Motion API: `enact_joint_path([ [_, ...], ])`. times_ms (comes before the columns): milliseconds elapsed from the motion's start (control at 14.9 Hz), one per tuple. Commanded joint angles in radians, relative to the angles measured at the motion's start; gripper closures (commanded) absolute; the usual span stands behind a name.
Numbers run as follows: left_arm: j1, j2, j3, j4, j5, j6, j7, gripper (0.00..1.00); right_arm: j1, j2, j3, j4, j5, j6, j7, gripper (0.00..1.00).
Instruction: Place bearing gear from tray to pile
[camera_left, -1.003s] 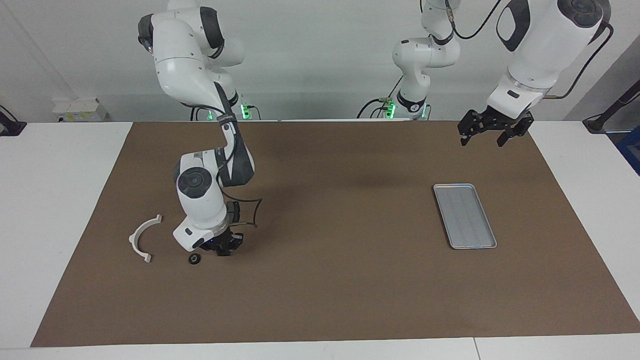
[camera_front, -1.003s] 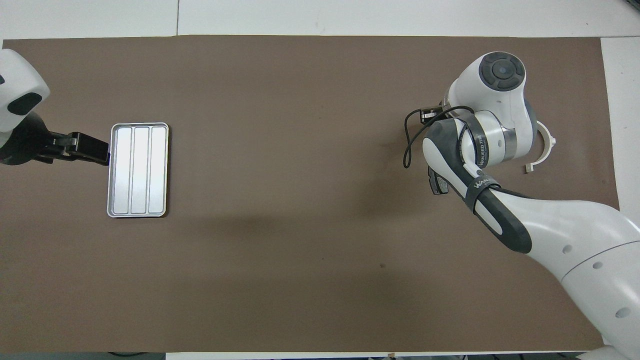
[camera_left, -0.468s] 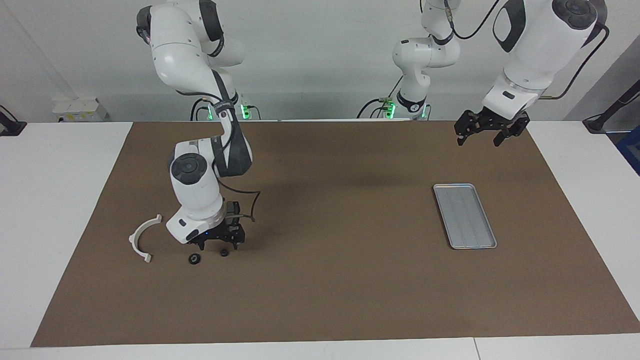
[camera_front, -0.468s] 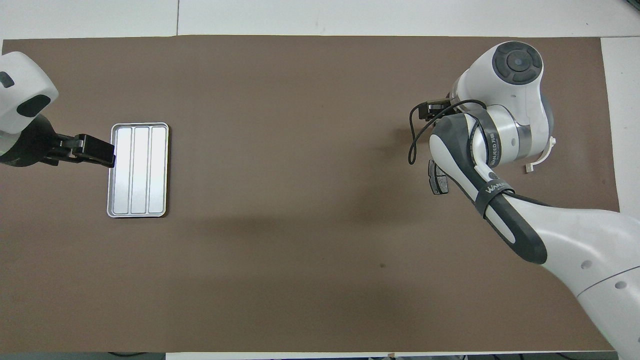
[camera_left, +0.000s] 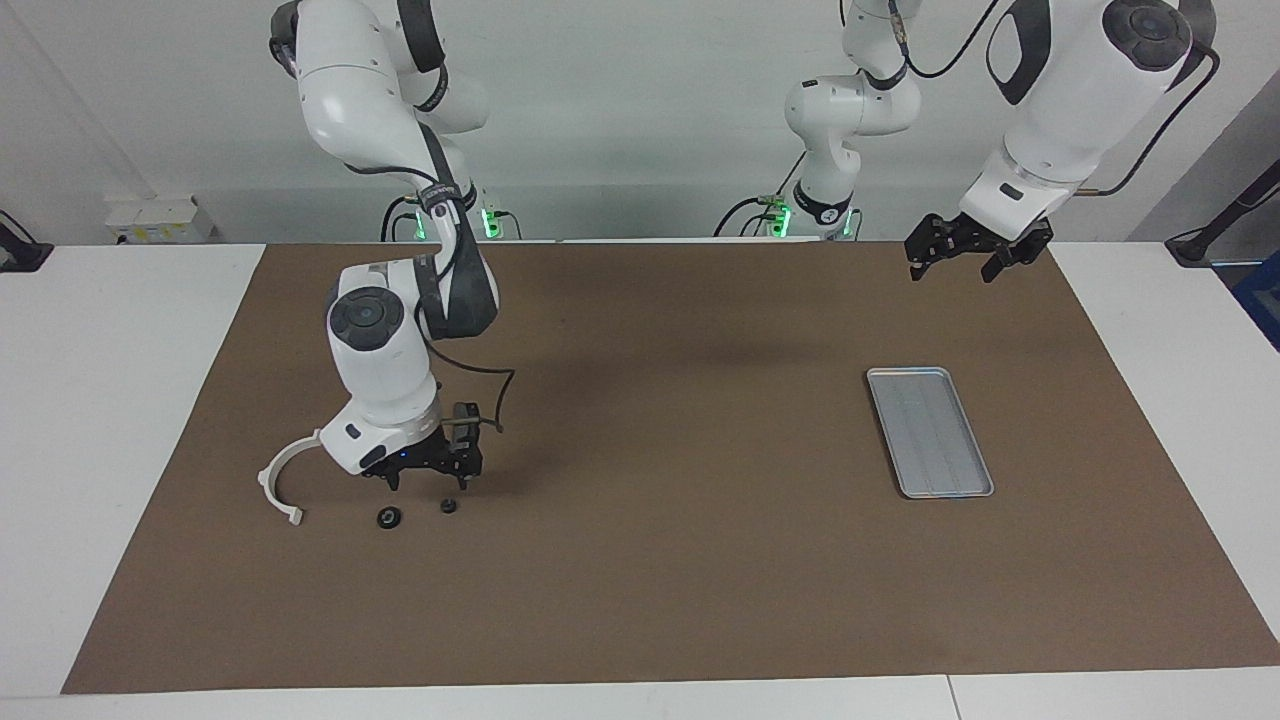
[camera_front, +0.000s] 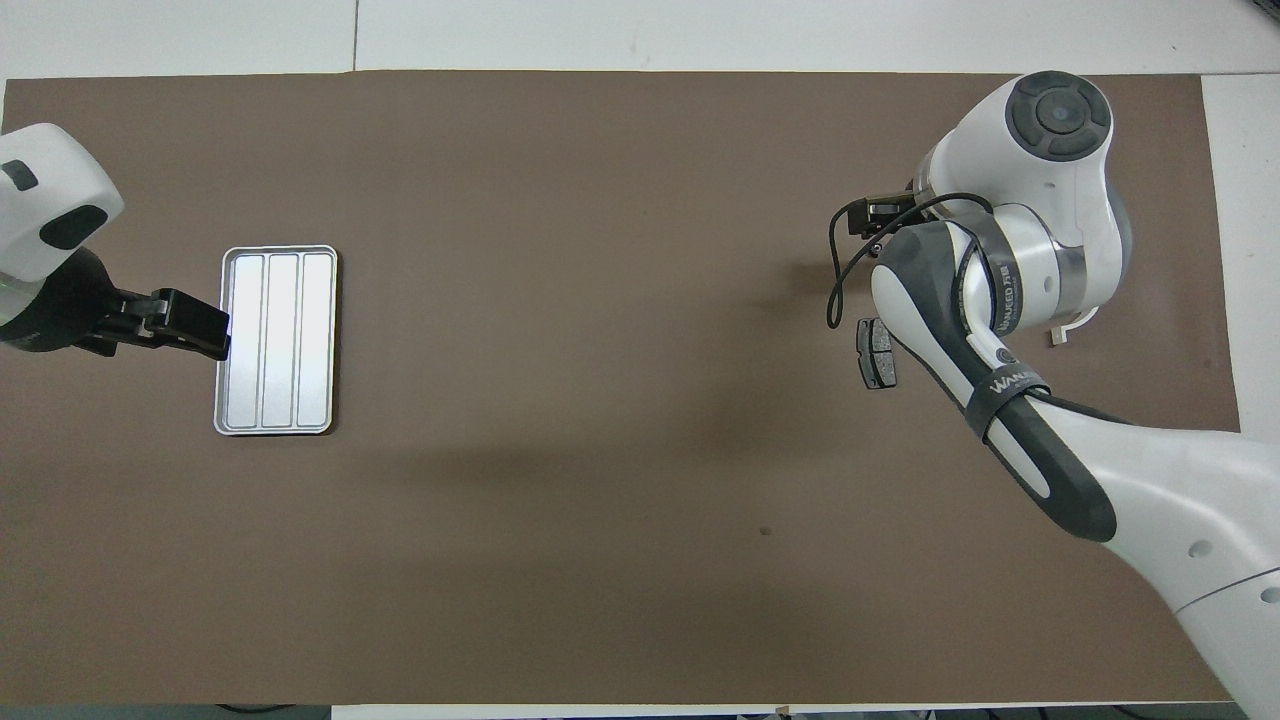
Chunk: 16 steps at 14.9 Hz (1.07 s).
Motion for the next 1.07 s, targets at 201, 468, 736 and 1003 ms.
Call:
enact_joint_path([
  [201, 0.015, -0.005, -0.012, 0.028, 0.005, -0.027, -0.01, 0.0, -0.024, -0.157, 0.009, -0.024, 0.056, -0.168, -0.02, 0.0],
  [468, 0.004, -0.008, -0.01, 0.028, 0.003, -0.024, -0.01, 0.0, -0.029, -0.334, 0.009, -0.07, 0.144, -0.282, -0.025, 0.0],
  [736, 0.01, -0.016, -0.004, 0.04, 0.005, -0.02, -0.01, 0.0, -0.038, -0.452, 0.009, -0.076, 0.175, -0.421, -0.199, 0.0],
  [1003, 0.015, -0.027, -0.002, 0.037, 0.003, -0.024, -0.002, 0.0, -0.04, -0.561, 0.003, -0.069, 0.175, -0.554, -0.238, 0.0],
])
